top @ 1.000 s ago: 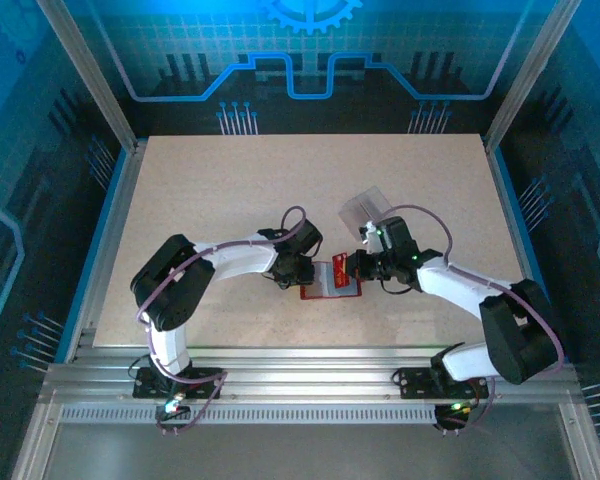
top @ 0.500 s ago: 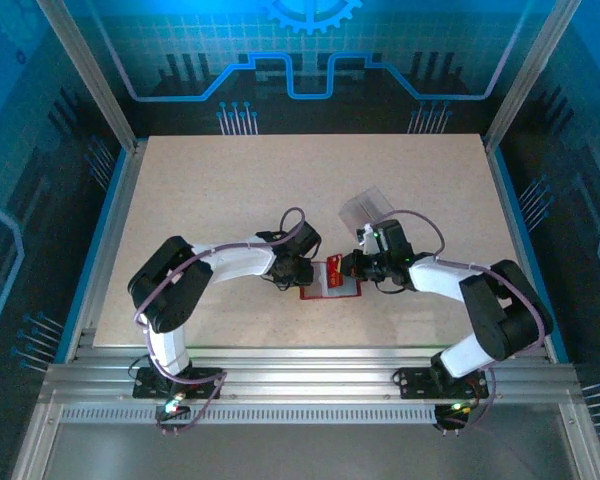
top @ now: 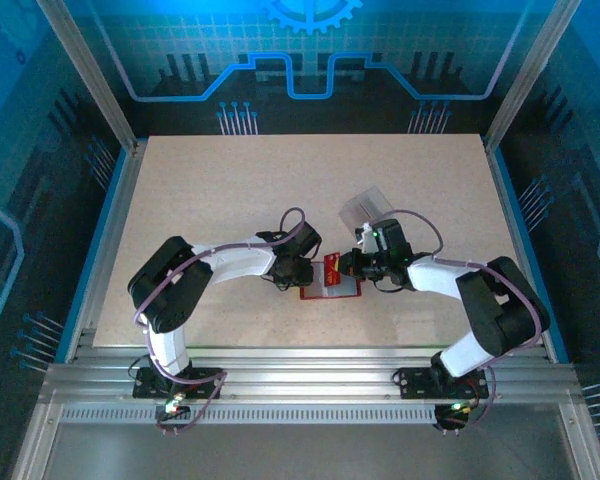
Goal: Put the credit cards into the card holder
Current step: Insert the credit card into the card slot.
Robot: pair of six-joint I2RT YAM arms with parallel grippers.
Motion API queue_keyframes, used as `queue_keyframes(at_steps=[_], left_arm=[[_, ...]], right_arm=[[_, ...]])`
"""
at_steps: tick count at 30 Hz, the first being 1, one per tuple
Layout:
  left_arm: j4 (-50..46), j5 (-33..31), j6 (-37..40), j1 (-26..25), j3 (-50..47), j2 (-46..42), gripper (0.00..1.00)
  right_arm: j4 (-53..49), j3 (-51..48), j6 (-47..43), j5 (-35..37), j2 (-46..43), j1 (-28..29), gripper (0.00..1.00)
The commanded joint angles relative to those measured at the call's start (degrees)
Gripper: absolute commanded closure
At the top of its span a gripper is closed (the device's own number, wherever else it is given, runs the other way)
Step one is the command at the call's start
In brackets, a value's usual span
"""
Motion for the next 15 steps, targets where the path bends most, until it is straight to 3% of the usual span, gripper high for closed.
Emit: queue_keyframes(at_steps=[1, 15], left_arm=[[-0.9, 1.4, -0.4, -1.1, -1.3, 1.1, 0.79], [-0.8, 1.8, -0.6, -1.2, -1.0, 1.4, 0.79]], right_arm=[[1.0, -0.1, 0.2, -1.7, 1.1, -0.8, 0.99], [4.3, -0.2, 2.8, -6.0, 4.9, -1.5, 1.0]])
